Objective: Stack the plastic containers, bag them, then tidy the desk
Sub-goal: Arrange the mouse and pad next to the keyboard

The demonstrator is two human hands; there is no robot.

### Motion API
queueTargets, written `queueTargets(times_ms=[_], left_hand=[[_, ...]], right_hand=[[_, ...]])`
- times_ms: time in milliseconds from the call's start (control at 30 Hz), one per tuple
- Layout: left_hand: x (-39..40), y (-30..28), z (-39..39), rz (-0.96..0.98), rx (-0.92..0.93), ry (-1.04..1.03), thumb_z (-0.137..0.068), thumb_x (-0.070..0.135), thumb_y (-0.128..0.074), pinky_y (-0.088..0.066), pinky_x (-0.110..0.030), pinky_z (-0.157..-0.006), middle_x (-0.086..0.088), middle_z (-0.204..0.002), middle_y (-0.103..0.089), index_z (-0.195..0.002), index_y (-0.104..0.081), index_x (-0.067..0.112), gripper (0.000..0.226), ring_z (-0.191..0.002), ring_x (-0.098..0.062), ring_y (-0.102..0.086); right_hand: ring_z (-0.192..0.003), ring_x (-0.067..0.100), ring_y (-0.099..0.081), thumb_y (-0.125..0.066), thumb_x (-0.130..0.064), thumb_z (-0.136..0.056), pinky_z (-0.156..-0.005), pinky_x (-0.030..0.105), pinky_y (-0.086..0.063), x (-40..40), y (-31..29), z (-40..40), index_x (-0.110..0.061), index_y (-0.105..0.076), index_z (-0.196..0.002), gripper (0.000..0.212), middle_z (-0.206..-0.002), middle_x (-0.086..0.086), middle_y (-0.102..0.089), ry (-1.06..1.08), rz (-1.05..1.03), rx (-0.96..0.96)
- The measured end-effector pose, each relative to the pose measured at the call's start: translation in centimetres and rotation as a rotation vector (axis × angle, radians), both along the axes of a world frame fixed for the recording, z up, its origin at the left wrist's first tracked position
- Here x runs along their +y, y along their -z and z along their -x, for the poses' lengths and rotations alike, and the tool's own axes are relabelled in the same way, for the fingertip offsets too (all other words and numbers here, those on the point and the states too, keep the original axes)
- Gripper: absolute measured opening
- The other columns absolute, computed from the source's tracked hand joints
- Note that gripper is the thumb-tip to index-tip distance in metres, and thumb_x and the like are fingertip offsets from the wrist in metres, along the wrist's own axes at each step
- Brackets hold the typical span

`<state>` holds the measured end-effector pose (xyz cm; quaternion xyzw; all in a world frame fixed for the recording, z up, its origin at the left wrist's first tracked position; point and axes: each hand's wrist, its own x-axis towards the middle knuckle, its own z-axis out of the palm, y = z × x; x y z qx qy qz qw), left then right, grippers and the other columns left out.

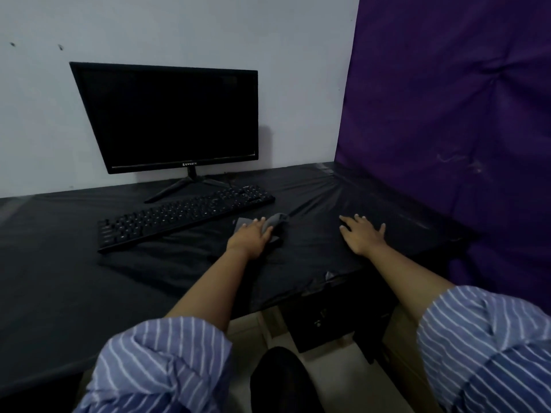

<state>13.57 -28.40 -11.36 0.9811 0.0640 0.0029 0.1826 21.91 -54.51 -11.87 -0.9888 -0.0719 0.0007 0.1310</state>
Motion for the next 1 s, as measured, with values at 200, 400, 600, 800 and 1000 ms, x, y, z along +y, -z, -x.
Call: queueTargets(times_ms=[200,400,600,800,1000], left_hand=[[4.3,0.0,-0.1,-0.069,0.006,-0.105,-0.103,0.039,-0.025,-0.020,-0.040,-0.117,-0.009,-0.160,-0.015,-0.153,-0.017,0.015,0.056,-0.144,-0.034,-0.021],[5.1,0.2,-0.7,-0.051,-0.053,-0.143,-0.104,0.035,-0.027,-0.019,-0.035,-0.115,-0.012,-0.159,-0.019,-0.152,-0.019,0.008,0.055,-0.144,-0.034,-0.023],[3.3,0.1,-2.4,-0.016,-0.094,-0.107,-0.104,0.037,-0.029,-0.023,-0.035,-0.113,-0.014,-0.157,-0.025,-0.150,-0.024,0.006,0.056,-0.142,-0.034,-0.027],[0.5,-0.6,-4.8,-0.005,-0.089,-0.041,-0.105,0.033,-0.026,-0.018,-0.034,-0.114,-0.013,-0.158,-0.021,-0.150,-0.021,0.004,0.054,-0.143,-0.033,-0.024],[-3.4,-1.3,-7.5,0.018,-0.050,0.067,-0.105,0.033,-0.024,-0.011,-0.032,-0.116,-0.011,-0.159,-0.017,-0.152,-0.018,0.007,0.054,-0.146,-0.028,-0.019]], right_hand=[[-0.150,0.022,-0.008,-0.028,-0.042,-0.102,-0.117,0.055,0.001,2.5,-0.3,-0.7,-0.035,-0.028,-0.150,0.048,-0.162,0.005,-0.014,-0.099,-0.044,-0.032],[-0.150,0.022,-0.008,-0.024,-0.043,-0.103,-0.118,0.053,0.002,4.4,-0.6,-1.9,-0.035,-0.027,-0.150,0.048,-0.162,0.005,-0.015,-0.173,-0.029,-0.020],[-0.150,0.023,-0.008,-0.024,-0.046,-0.103,-0.116,0.057,0.004,2.6,0.2,-3.4,-0.039,-0.026,-0.150,0.048,-0.162,0.003,-0.013,-0.085,-0.005,0.014],[-0.149,0.020,-0.010,-0.025,-0.046,-0.102,-0.118,0.053,0.001,2.5,0.5,-3.3,-0.041,-0.027,-0.149,0.047,-0.162,-0.002,-0.015,-0.064,-0.021,-0.014],[-0.150,0.018,-0.009,-0.024,-0.045,-0.102,-0.118,0.051,0.001,2.7,0.5,-3.1,-0.042,-0.026,-0.149,0.047,-0.162,-0.004,-0.014,-0.055,-0.014,-0.029]])
